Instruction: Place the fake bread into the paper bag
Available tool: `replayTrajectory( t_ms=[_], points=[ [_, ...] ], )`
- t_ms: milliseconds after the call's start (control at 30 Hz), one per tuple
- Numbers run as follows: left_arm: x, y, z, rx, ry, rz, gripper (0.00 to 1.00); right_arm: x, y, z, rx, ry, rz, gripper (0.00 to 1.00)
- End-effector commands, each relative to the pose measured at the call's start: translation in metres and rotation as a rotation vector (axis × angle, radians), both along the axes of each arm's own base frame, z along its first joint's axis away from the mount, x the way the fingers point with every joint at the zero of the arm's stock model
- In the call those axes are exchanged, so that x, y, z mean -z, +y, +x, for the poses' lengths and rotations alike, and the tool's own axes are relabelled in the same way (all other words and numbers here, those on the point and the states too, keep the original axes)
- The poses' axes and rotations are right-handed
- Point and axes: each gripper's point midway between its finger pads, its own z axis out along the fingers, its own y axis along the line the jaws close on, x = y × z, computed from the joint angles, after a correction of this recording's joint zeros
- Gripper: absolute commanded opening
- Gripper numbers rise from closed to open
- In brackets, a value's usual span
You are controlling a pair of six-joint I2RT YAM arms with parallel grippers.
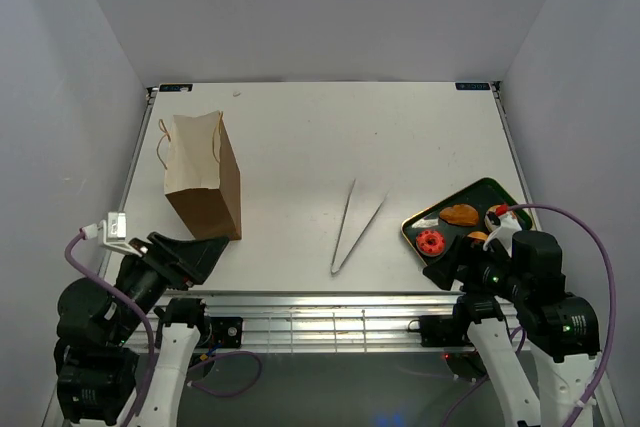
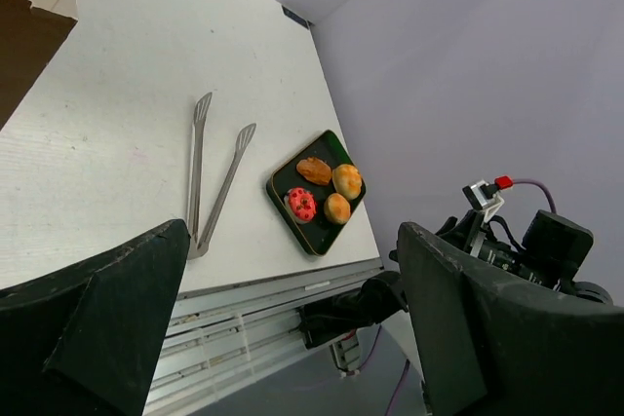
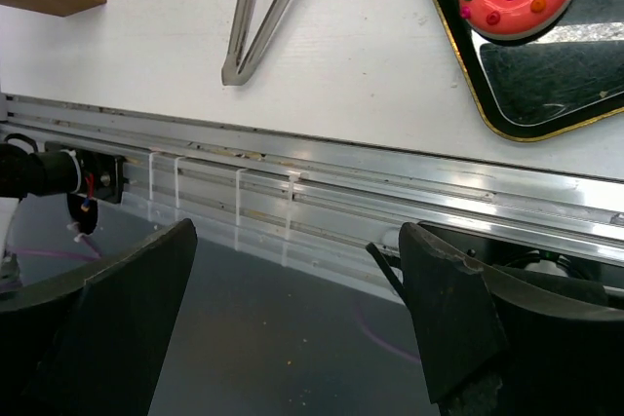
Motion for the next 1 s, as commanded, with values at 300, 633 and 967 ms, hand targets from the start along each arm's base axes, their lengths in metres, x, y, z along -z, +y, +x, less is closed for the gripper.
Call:
replayTrajectory(
  t_ms=[300, 633, 967],
  points=[
    [-0.011, 0.015, 0.012, -0.081, 0.016, 0.069, 0.98, 0.001, -0.001, 0.019, -0.02, 0.0, -0.043, 0.9],
    [0.015, 0.006, 0.022, -0.035, 0.106, 0.04, 0.98, 0.041, 0.035, 0.074, -0.018, 0.086, 0.16, 0.9],
    [0.019, 0.008, 0.025, -0.05, 0.122, 0.035, 0.98, 0.058, 0.059, 0.113, -0.027, 0.108, 0.004, 0.9]
  ],
)
